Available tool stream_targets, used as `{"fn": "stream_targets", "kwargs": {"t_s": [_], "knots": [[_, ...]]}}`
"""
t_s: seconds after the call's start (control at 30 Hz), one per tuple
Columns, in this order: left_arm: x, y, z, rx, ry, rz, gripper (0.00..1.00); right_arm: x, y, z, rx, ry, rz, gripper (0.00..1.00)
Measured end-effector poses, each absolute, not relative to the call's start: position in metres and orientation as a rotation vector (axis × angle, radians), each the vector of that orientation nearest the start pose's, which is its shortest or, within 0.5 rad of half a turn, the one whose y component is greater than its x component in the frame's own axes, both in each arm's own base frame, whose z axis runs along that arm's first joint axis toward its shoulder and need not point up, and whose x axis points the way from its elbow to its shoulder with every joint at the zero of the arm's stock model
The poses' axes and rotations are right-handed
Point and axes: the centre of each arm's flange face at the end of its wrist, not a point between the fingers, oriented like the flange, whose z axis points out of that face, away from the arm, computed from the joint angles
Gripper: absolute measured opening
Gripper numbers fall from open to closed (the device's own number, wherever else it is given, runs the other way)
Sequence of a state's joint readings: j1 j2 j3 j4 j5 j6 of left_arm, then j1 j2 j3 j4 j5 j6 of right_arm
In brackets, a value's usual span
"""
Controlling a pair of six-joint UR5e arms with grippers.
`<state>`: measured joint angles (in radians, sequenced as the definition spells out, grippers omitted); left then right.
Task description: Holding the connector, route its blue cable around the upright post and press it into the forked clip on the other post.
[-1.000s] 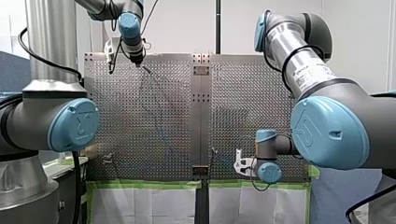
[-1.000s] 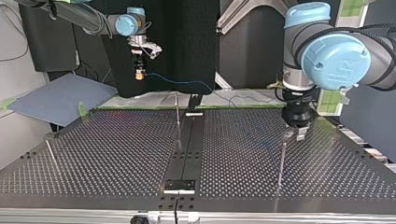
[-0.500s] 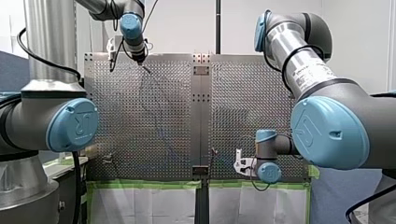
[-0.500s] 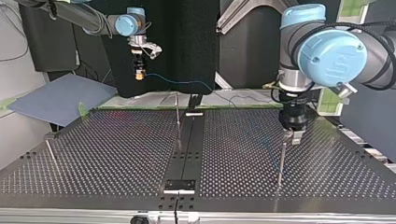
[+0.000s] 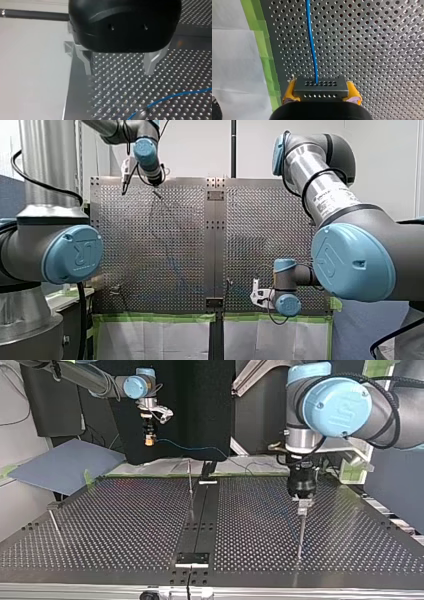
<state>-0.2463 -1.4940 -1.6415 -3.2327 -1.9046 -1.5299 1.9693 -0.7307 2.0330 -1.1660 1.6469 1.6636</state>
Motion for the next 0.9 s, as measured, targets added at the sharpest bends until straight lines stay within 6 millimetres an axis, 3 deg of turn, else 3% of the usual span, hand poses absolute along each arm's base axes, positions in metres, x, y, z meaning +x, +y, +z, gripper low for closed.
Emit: {"fn": "stream_targets", "kwargs": {"t_s": [0.53,0.9], "knots": [[0.4,-0.22,0.416,0.127,1.667,0.224,0.99,0.316,-0.414,-0.044,1.532,-1.193,1.428,0.02],[0.423,-0.234,0.378,0.201,1.663,0.316,0.99,0.319,-0.412,-0.044,1.539,-1.185,1.437,0.02]]}}
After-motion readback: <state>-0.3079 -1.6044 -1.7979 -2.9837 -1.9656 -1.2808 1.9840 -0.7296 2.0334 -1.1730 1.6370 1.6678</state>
